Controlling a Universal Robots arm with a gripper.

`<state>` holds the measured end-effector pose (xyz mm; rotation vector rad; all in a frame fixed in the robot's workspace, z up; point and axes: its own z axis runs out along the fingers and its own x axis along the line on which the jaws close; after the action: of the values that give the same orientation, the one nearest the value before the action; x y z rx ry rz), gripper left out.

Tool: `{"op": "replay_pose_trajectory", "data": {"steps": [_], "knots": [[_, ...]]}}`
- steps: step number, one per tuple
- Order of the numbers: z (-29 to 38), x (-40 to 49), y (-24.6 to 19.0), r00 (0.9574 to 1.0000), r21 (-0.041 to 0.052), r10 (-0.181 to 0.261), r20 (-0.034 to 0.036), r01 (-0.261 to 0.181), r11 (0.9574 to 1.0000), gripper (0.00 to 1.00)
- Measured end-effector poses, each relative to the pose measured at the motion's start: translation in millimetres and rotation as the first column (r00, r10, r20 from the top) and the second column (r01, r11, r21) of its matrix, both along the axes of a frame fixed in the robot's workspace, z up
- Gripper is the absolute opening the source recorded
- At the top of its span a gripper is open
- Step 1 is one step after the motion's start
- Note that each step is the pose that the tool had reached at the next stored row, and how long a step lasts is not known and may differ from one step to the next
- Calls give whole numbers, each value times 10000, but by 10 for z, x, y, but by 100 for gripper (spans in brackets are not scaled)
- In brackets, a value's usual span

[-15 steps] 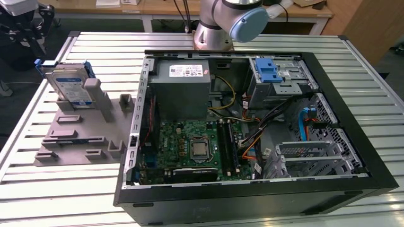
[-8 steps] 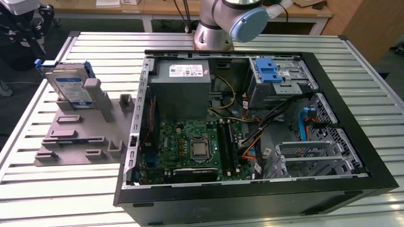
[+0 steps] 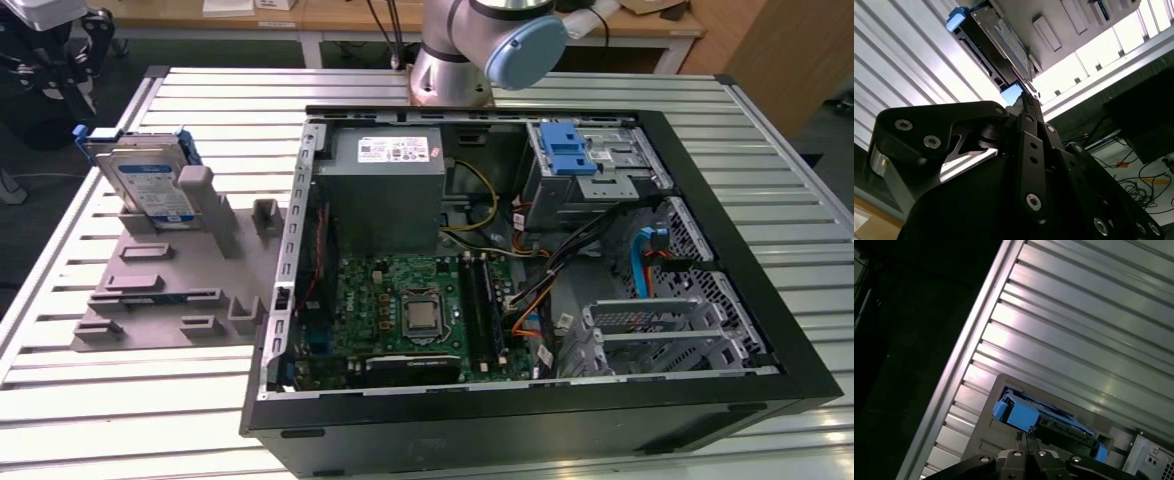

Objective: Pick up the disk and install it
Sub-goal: 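Pick up the disk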

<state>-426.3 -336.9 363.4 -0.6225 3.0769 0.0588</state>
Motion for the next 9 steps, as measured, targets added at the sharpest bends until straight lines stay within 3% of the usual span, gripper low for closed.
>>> {"op": "replay_pose_trajectory", "data": {"steps": [9], "knots": [[0, -6, -3, 9990, -1, 455, -1, -455, 9990, 11]]}}
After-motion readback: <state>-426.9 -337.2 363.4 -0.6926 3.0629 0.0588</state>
